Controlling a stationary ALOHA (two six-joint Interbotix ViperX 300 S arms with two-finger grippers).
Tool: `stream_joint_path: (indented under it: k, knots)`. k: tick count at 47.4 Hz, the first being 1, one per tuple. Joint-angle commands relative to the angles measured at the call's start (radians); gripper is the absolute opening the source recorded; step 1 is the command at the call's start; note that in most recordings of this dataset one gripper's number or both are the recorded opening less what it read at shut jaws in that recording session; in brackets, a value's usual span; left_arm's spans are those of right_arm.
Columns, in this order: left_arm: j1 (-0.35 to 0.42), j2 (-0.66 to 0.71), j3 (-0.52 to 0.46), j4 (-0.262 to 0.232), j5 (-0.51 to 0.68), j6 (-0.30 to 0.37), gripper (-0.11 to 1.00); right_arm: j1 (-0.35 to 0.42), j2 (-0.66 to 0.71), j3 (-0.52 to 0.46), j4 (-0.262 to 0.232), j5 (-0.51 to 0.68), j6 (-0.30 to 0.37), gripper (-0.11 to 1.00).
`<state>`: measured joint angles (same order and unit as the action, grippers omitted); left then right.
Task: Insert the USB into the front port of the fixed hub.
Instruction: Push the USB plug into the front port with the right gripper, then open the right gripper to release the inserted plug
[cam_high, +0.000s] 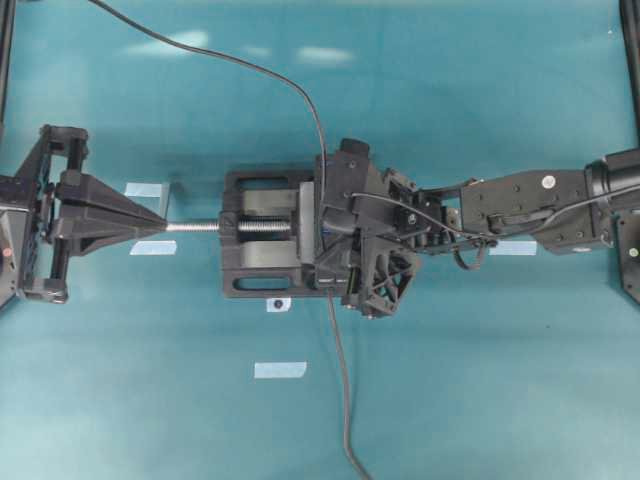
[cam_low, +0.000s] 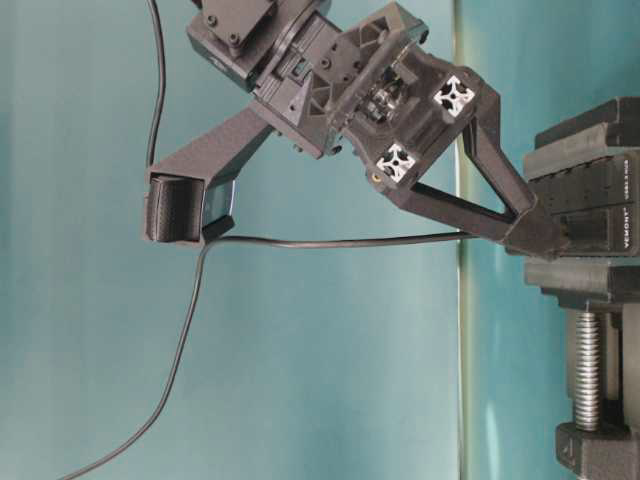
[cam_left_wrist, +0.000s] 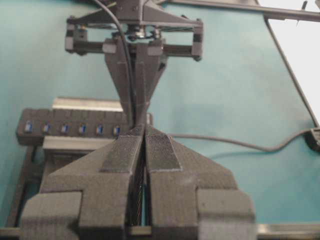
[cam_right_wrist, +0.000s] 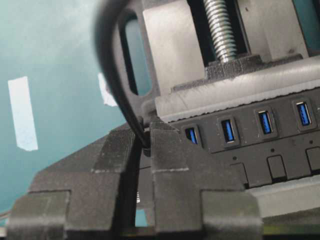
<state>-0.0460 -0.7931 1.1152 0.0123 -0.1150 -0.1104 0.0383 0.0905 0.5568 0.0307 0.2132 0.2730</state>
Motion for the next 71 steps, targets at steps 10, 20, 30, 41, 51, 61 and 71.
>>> stream_joint_path:
  k: [10,20,30,41,51,61,71]
  knots:
    - [0.002,-0.011,-0.011,0.003,-0.003,0.002,0.00,0.018,-0.012,-0.006,0.000,-0.028,0.006,0.23]
    - [0.002,-0.029,-0.006,0.003,-0.003,0.000,0.00,0.012,-0.034,-0.006,0.000,-0.029,0.008,0.60]
    - [0.003,-0.044,-0.003,0.003,0.032,0.000,0.00,0.002,-0.052,-0.006,-0.011,-0.028,0.006,0.71]
    - [0.002,-0.083,-0.003,0.002,0.077,0.000,0.00,-0.014,-0.074,-0.006,-0.017,-0.028,-0.002,0.71]
    - [0.002,-0.127,0.008,0.002,0.130,0.000,0.00,-0.018,-0.107,0.005,-0.028,-0.031,-0.005,0.72]
    - [0.002,-0.167,0.025,0.002,0.141,0.000,0.00,-0.018,-0.135,0.029,-0.026,-0.040,-0.005,0.72]
    - [0.002,-0.189,0.043,0.002,0.149,0.000,0.00,-0.020,-0.170,0.057,-0.026,-0.060,-0.005,0.72]
